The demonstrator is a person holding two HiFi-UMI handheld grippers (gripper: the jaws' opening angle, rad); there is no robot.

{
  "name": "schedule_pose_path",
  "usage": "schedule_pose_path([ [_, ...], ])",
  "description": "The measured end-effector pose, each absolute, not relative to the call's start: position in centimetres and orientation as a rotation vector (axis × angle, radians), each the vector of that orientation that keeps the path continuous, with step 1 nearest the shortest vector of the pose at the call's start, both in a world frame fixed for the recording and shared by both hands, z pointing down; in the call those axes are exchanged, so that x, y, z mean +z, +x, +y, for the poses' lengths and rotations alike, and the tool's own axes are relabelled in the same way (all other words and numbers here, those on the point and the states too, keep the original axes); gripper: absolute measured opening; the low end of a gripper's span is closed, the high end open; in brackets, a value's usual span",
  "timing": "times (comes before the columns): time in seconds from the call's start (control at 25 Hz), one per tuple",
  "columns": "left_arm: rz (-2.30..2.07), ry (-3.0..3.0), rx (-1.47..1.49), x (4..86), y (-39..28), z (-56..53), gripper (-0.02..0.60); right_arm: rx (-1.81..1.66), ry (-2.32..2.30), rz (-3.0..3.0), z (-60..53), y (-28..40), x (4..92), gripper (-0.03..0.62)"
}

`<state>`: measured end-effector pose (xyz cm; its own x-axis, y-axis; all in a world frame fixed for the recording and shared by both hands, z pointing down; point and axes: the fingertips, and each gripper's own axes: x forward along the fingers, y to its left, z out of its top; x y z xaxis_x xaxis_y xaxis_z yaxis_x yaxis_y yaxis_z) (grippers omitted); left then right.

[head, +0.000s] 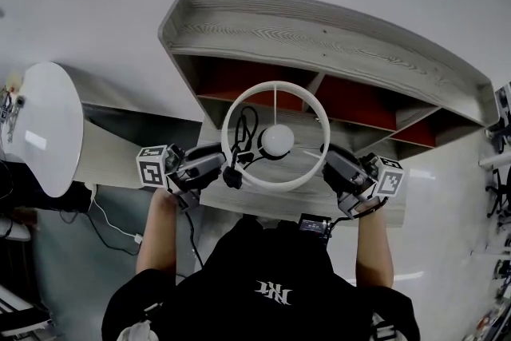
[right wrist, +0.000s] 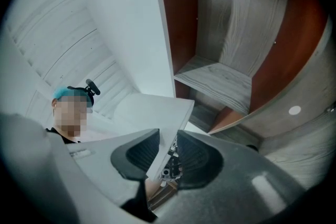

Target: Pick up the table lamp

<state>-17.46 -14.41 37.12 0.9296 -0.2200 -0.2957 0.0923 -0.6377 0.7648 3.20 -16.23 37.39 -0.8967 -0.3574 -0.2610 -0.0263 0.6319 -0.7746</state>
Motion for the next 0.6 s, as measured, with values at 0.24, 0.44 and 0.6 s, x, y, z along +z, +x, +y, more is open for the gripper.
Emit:
schedule_pose_path([
  [0.24, -0.084, 2.22, -0.471, 36.66, -17.41, -14.43, 0.152, -1.169, -0.3, 2.44, -16.11, 3.34, 37.41, 0.104],
  [0.44, -0.085, 2.221, -0.465, 36.57, -17.35, -14.22, 0.152, -1.167, -0.293, 2.437, -15.89, 3.37, 37.33, 0.104],
  [0.6, -0.091, 2.22, -0.464, 36.72, -17.38, -14.24, 0.152, -1.171, -0.287, 2.435, -15.93, 3.36, 37.57, 0.106],
])
